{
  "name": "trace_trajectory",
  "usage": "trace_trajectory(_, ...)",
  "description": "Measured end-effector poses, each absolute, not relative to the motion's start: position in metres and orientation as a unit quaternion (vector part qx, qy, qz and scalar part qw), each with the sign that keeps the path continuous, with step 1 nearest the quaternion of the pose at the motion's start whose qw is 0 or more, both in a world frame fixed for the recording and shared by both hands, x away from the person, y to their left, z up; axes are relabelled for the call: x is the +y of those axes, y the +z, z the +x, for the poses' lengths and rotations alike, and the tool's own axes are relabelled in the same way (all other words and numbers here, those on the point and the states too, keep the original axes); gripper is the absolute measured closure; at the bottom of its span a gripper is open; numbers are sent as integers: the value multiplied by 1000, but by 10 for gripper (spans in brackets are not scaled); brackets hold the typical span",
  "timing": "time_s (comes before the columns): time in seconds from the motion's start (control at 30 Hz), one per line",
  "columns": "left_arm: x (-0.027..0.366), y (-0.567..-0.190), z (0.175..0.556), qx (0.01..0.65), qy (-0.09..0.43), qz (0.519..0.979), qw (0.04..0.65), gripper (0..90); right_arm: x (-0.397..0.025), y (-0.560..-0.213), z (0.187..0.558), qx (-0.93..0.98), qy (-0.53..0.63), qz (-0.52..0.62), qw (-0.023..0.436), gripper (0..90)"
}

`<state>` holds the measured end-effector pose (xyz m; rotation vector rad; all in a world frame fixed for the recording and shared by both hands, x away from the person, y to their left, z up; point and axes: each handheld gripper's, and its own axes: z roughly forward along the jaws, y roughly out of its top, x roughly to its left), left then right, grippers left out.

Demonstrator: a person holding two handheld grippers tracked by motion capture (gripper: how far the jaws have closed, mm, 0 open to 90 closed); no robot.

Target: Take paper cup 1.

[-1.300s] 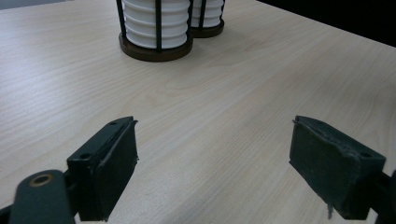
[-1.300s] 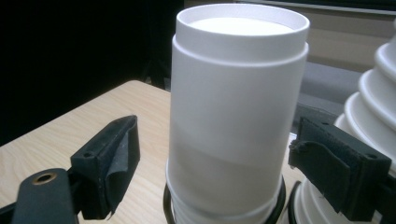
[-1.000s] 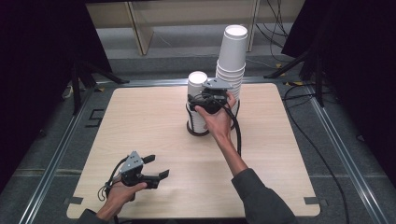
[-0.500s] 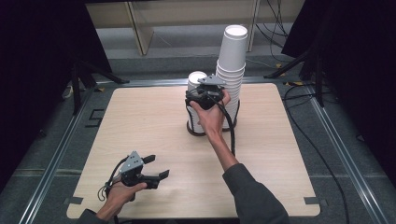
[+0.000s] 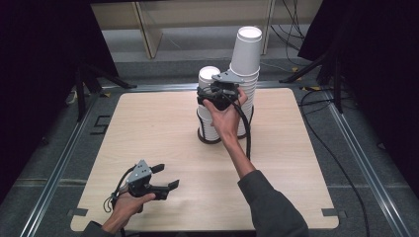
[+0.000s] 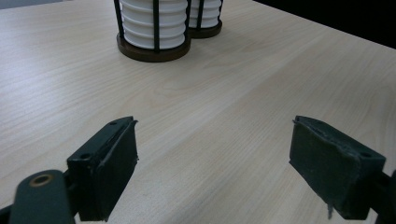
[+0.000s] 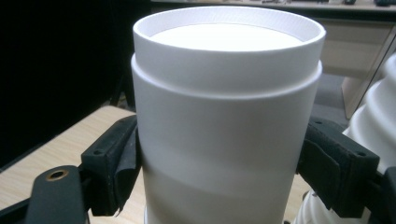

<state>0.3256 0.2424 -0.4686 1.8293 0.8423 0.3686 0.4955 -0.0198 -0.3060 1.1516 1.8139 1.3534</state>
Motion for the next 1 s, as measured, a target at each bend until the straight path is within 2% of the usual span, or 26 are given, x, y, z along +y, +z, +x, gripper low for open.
trace_trajectory(0.5,242,-469,326,346,151,767,519,148,-31,-271,484,666,545,410,302,199)
trace_trajectory(0.7,242,-469,326,349,150,769,514,148,-39,-252,469,658,567,387,310,199)
trace_trajectory(1.0,242,-471,327,350,150,763,523,148,-64,-264,427,682,583,358,258,199)
